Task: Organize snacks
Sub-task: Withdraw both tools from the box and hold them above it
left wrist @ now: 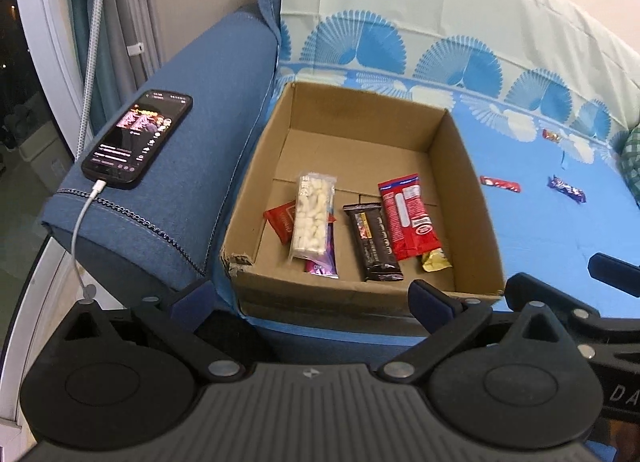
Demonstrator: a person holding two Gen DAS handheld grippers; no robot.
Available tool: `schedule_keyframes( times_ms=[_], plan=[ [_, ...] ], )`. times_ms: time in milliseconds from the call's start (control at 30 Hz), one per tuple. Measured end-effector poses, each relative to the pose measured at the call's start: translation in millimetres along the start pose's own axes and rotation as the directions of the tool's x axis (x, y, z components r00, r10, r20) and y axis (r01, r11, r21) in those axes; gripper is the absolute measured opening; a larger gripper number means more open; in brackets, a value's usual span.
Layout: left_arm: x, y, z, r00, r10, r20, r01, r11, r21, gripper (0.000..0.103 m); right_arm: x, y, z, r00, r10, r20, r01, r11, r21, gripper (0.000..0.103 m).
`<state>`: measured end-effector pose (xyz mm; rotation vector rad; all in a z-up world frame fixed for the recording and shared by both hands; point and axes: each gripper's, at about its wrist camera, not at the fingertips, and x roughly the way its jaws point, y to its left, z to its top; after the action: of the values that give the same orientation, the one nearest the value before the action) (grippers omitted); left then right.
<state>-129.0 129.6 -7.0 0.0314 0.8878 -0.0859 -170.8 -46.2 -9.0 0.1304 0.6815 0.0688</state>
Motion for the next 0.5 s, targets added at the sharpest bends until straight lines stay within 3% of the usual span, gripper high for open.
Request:
schedule_keyframes(
  times_ms=[500],
  plan=[
    [-48.9, -9.0, -12.8, 0.995, 0.002, 0.102, -0.004, 1.0, 0.014, 0.103, -46.1, -3.7, -11.7, 0.995, 0.014, 0.104, -0.015, 1.0, 0.01, 0.102]
  ],
)
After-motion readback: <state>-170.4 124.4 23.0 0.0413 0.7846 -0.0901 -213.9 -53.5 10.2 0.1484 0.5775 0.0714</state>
